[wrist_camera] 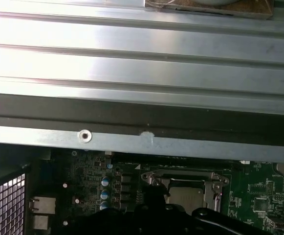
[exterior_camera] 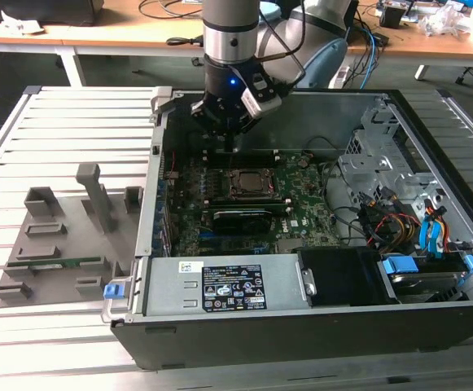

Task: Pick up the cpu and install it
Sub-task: 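Install the first cpu locking lever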

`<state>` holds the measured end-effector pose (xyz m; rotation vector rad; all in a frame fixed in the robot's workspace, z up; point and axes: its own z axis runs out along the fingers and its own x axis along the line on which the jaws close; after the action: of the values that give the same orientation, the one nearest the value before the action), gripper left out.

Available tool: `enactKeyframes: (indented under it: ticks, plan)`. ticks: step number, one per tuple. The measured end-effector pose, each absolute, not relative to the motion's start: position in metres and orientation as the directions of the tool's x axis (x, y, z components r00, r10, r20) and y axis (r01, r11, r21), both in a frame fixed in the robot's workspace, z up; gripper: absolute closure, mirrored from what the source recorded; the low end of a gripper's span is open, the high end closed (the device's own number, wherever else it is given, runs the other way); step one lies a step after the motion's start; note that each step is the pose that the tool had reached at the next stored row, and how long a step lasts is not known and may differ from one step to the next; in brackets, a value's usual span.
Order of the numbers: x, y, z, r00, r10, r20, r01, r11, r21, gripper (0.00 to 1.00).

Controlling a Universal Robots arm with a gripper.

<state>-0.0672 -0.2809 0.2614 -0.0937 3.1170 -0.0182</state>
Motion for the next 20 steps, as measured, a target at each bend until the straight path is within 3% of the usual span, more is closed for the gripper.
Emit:
enactKeyframes:
  ticks: [20]
  plan:
    - [-0.039,-0.281,0.261,-0.998,-0.060,-0.023,-0.060,0.998,-0.013,0.89]
